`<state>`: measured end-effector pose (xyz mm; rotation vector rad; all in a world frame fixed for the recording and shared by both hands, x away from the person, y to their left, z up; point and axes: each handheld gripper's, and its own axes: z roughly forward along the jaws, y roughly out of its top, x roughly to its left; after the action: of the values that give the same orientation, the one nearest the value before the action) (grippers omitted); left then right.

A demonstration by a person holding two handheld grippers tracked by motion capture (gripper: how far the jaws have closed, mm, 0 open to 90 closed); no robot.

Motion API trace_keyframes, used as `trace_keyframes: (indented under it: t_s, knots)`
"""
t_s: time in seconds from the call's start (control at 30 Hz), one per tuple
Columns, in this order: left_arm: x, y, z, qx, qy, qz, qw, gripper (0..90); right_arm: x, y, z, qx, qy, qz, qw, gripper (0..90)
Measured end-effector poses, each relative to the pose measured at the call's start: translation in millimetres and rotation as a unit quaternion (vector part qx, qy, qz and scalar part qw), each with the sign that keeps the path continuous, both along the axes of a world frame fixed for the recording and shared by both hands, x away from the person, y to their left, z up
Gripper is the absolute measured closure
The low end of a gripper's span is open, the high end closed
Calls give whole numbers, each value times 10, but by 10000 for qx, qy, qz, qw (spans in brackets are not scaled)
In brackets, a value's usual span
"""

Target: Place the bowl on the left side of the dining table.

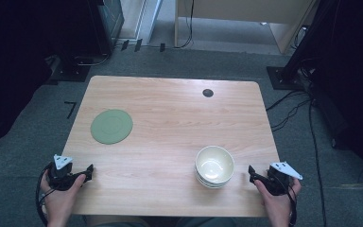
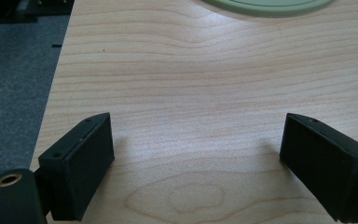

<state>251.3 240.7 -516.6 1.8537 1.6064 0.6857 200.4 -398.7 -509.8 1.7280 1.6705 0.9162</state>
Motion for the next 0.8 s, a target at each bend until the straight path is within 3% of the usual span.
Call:
trace_keyframes:
  t_s: [0.2, 0.33, 0.43, 0.6, 0.8]
  knots:
    - [-16, -27, 17, 118, -69, 29, 9999, 92, -32, 91, 113, 4, -178, 79, 9998, 162]
    - [-19, -47, 39, -47, -59, -128, 9999, 123, -58, 157, 206, -85, -350, 61, 9993, 206]
    - [-37, -184, 126, -79, -166, -404, 9990, 129, -83, 185, 286, -43, -518, 95, 9986, 251]
    - [-67, -439, 320, -176, -420, -753, 9961, 129, -130, 185, 451, 271, -792, 147, 9964, 355]
    - [-93, -658, 442, -277, -571, -1006, 9929, 129, -123, 247, 599, 461, -826, 493, 9943, 364]
